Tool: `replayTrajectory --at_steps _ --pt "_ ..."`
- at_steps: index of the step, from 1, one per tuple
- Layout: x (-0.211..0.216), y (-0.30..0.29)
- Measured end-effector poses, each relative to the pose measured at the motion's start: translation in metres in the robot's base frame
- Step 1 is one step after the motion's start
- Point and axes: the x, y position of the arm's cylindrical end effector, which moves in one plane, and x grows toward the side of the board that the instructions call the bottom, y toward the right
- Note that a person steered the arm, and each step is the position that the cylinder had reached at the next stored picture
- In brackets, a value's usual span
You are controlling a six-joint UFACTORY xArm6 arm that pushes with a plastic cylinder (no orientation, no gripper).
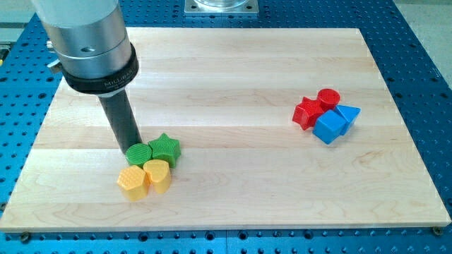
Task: Place your arm at the top left side of the red circle
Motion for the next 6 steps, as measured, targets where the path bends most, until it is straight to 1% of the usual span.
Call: replayTrajectory --at_steps 2,3,4,5,6 --pt "0.002 0.000" --pt "-0.073 -0.008" --pt "-0.138 -0.002" --pt "-0.161 0.104" --pt "-0.160 0.191"
